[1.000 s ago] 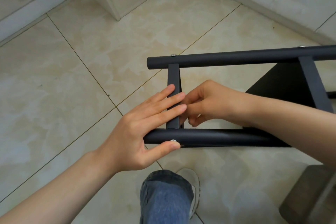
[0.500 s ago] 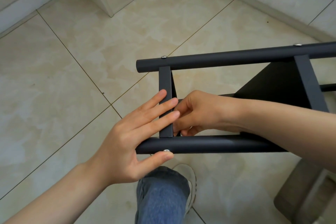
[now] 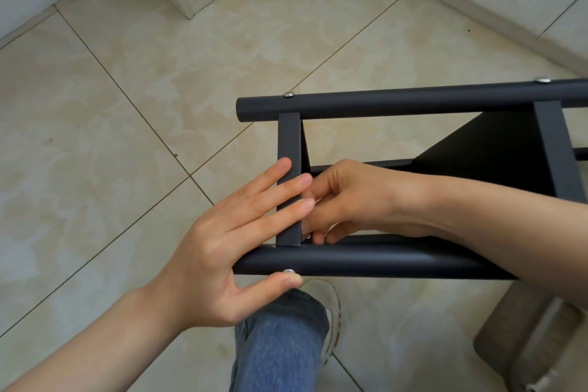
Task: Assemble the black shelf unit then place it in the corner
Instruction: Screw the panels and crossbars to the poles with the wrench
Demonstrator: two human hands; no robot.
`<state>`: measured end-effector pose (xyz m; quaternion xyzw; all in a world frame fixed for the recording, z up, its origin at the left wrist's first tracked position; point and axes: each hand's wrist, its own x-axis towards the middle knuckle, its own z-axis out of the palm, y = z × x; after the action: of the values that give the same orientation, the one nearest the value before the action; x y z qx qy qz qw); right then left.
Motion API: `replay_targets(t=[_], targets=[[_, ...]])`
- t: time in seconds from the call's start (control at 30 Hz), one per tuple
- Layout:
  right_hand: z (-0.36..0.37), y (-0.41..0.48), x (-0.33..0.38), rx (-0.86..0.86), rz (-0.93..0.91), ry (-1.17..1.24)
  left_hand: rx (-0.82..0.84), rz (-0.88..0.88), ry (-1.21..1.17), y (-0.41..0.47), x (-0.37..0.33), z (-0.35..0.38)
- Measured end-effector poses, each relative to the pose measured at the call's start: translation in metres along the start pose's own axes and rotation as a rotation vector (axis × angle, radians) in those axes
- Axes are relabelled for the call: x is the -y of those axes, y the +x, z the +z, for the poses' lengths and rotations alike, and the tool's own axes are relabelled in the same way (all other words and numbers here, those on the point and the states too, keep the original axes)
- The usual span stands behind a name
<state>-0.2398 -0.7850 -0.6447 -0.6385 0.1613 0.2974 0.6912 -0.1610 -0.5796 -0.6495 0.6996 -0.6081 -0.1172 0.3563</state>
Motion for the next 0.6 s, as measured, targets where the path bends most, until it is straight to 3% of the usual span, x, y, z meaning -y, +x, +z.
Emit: replay_targets(t=[0.6], targets=[[-0.0025, -0.002, 0.0025, 0.065, 0.035, 0.052, -0.019, 0.012, 0.031, 0.0009, -0.0026, -0.0004]])
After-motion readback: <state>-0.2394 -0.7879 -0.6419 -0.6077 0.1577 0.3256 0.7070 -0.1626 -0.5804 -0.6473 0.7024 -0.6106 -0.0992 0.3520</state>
